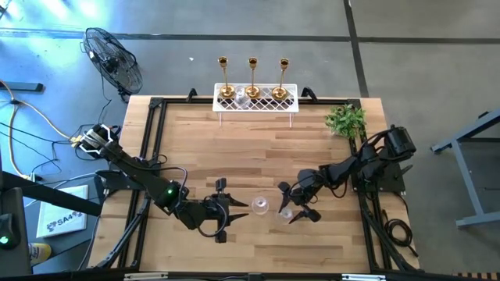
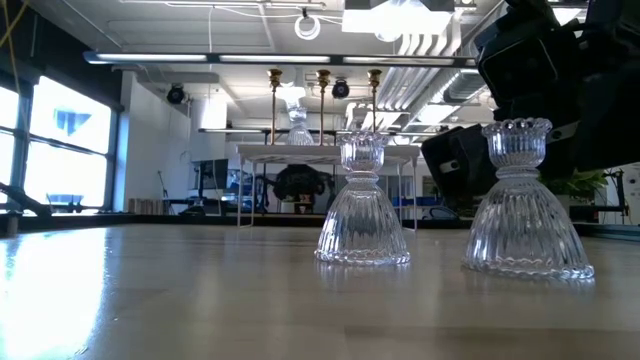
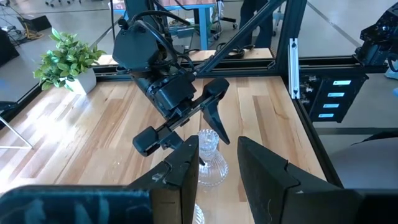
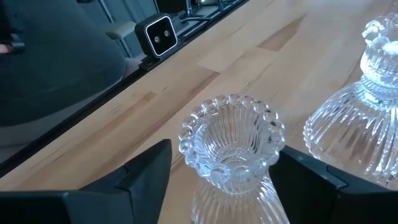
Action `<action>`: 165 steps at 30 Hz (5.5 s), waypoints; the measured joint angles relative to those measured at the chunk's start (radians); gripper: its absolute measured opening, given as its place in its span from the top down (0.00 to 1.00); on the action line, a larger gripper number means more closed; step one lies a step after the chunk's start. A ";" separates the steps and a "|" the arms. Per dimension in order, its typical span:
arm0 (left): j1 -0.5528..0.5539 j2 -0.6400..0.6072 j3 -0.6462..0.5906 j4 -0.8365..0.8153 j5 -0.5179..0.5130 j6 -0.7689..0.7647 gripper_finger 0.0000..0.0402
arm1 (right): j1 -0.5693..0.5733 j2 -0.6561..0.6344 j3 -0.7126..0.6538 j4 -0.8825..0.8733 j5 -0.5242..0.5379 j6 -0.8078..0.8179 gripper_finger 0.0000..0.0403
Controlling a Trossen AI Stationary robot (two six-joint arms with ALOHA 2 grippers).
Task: Pick & Place candle stick holders
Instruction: Put the right glass candle holder on the shelf
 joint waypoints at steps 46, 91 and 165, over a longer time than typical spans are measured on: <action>0.000 0.000 0.000 -0.004 0.026 -0.007 0.73 | -0.037 -0.206 -0.002 -0.066 0.103 -0.069 0.70; -0.055 -0.120 0.001 -0.165 -0.188 -0.090 0.73 | -0.799 -0.178 0.512 -0.282 0.001 -0.024 0.70; -0.053 -0.145 0.000 -0.323 -0.316 -0.151 0.73 | -0.811 -0.053 0.576 -0.394 0.355 -0.198 0.71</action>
